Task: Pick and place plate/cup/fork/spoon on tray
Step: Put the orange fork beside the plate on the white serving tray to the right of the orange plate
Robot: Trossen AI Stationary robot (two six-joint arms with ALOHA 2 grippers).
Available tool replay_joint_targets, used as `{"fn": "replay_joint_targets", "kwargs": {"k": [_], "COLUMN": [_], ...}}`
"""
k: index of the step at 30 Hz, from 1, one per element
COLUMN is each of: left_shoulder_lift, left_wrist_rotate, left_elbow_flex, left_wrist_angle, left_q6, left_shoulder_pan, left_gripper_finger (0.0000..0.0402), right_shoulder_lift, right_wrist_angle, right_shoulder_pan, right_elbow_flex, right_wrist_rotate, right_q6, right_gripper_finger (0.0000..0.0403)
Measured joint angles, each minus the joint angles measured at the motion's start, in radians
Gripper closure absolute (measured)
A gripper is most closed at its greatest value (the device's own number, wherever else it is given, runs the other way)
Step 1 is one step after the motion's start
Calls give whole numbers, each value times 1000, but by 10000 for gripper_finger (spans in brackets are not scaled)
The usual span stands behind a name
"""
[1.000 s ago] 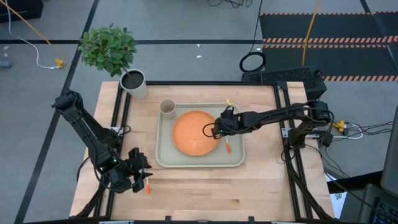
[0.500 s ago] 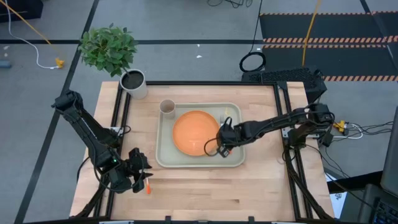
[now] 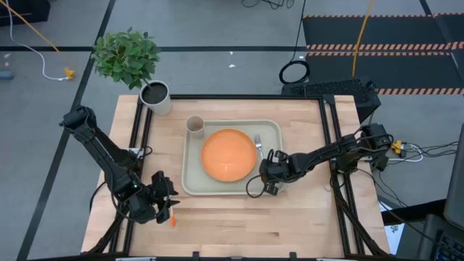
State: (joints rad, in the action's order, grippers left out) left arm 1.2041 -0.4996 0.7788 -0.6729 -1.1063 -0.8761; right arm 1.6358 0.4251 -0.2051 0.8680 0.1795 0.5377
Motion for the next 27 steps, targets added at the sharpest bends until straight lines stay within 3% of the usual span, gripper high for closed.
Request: {"fn": "replay_joint_targets", "kwargs": {"k": [8,21,27], "left_shoulder_lift": [0,0,0], "left_wrist_rotate": [0,4,4], "left_elbow_flex": [0,0,0], "left_wrist_angle": [53,89,93], "left_q6": [107,188,188], "left_shoulder_pan": [36,65,65], "left_gripper_finger": [245,245,245], "right_shoulder_lift": [3,4,2], "right_wrist_angle": [-157,-167,-167], "right_shoulder_pan": [16,20,21], "right_elbow_flex": [-32,-33,-33], "right_wrist_rotate": [-23,-23,-25], "right_q6": [10,233,262], "right_gripper_finger": [401,402,403]}}
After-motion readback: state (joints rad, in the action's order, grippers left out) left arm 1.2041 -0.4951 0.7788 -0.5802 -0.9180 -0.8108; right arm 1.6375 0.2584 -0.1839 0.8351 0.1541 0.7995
